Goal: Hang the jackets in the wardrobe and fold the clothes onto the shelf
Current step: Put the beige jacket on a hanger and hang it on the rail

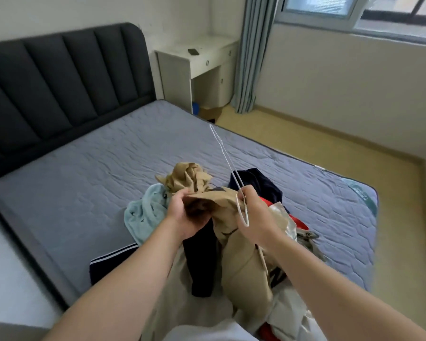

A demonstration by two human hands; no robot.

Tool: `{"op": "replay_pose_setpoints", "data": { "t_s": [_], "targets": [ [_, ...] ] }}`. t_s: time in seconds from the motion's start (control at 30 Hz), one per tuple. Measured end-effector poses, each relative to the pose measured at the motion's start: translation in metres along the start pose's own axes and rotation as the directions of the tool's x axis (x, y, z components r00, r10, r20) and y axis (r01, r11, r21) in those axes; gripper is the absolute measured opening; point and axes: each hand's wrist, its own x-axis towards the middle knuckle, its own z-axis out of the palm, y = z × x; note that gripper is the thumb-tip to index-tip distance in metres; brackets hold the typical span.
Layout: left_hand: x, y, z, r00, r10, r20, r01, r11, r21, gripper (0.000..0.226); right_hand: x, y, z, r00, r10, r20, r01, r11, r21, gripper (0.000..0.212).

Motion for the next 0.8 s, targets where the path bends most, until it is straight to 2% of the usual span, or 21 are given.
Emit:
{"op": "replay_pose_setpoints", "data": {
  "t_s": [0.1,0.2,0.3,0.4,0.43,0.47,0.53,0.63,0.7,0.73,0.77,0.8],
  "targets": [
    [0.011,0.001,-0.003,0.998,0.002,-0.063,-0.013,0.985,-0.17,0.049,-0.01,0.003,-0.018,1.0,0.015,-0.012,-0.015,0.999,-0.034,0.024],
    [0.017,0.011,0.004,0.996,0.028,-0.081,-0.042,0.985,-0.169,0.027,-0.02,0.02,-0.034,0.975,0.217,0.054,-0.212,0.974,-0.083,0.025],
    [0.014,0.018,0.025,0.996,0.082,-0.017,-0.082,0.996,-0.021,0.021,-0.027,0.032,-0.04,0.905,0.421,0.062,-0.407,0.899,-0.163,0.042],
    [-0.005,0.02,0.053,0.975,0.154,0.163,-0.185,0.963,0.195,0.008,-0.027,0.029,-0.027,0.898,0.424,-0.113,-0.439,0.866,-0.238,0.06],
    [-0.015,0.019,0.063,0.949,0.178,0.259,-0.25,0.928,0.275,0.012,-0.025,0.024,-0.022,0.896,0.41,-0.17,-0.44,0.869,-0.228,0.063],
    [-0.023,0.017,0.071,0.917,0.187,0.353,-0.316,0.88,0.354,0.026,-0.022,0.02,-0.017,0.894,0.399,-0.202,-0.435,0.881,-0.186,0.065],
    [-0.037,0.01,0.085,0.86,0.157,0.485,-0.396,0.806,0.439,0.043,-0.017,0.011,-0.009,0.903,0.378,-0.203,-0.398,0.915,-0.065,0.06],
    [-0.046,0.011,0.092,0.798,0.096,0.595,-0.388,0.838,0.385,0.042,-0.008,0.01,-0.009,0.898,0.371,-0.238,-0.366,0.928,0.064,0.032],
    [-0.041,0.02,0.083,0.768,0.056,0.638,-0.325,0.892,0.313,0.048,-0.005,0.011,-0.016,0.867,0.382,-0.32,-0.373,0.923,0.09,0.027],
    [-0.035,0.023,0.077,0.774,0.061,0.63,-0.33,0.888,0.32,0.053,-0.003,0.009,-0.021,0.85,0.405,-0.338,-0.385,0.914,0.127,0.027],
    [-0.029,0.023,0.072,0.804,0.094,0.587,-0.383,0.838,0.389,0.056,-0.001,0.006,-0.026,0.838,0.432,-0.332,-0.394,0.901,0.18,0.027],
    [-0.022,0.021,0.065,0.837,0.163,0.522,-0.466,0.711,0.526,0.054,0.0,0.004,-0.03,0.835,0.456,-0.308,-0.4,0.888,0.228,0.03]
  ]
}}
